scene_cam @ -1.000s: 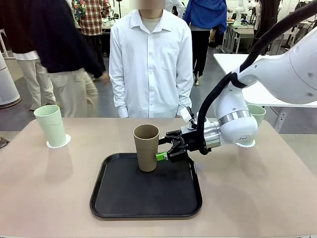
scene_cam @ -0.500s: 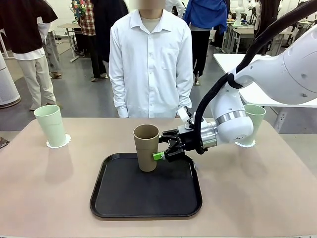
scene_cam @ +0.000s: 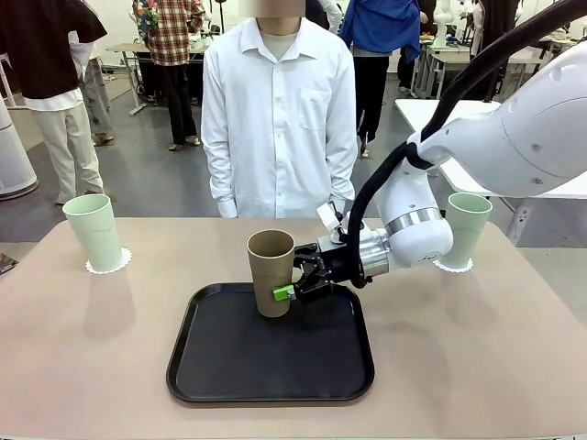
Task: Place coasters on the table and set cups on them.
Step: Take one Reusable plastic cup from the Flat Tray and place it on a coaster set by the human.
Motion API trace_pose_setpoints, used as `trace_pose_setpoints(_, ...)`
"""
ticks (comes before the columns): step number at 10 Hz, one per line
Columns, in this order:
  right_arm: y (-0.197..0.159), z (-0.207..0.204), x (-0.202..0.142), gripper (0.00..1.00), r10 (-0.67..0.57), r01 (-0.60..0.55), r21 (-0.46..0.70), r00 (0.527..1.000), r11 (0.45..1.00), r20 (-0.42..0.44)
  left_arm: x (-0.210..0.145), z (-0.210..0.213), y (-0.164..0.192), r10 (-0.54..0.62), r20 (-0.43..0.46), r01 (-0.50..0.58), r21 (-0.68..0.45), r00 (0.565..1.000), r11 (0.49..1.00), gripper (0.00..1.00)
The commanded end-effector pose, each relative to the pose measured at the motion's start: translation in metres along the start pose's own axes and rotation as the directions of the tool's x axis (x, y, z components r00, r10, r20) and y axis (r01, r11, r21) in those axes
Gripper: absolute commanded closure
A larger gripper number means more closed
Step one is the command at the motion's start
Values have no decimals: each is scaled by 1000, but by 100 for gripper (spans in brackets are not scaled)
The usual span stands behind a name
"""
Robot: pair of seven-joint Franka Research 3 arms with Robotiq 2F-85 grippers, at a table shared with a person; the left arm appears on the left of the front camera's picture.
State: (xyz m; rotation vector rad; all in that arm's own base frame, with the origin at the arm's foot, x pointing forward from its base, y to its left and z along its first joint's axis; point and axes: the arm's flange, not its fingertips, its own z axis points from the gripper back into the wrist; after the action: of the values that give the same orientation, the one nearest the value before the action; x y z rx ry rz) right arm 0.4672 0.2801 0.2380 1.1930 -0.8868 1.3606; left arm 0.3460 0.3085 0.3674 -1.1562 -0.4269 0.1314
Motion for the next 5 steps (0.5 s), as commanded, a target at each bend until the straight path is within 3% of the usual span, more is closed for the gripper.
trace_pose_setpoints(1, -9, -12, -5, 0, 13, -13, 33, 1000, 999, -16, -1, 1, -2, -3, 4, 3, 0, 1000, 1000, 0)
trace_pose_setpoints(4, -14, -25, -9, 0, 47, -45, 56, 998, 997, -30, -1, 1, -2, -3, 4, 3, 0, 1000, 1000, 0)
trace_pose_setpoints(5, -12, -25, -8, 30, 51, -50, 59, 998, 997, -23, -1, 1, -2, -3, 4, 3, 0, 1000, 1000, 0)
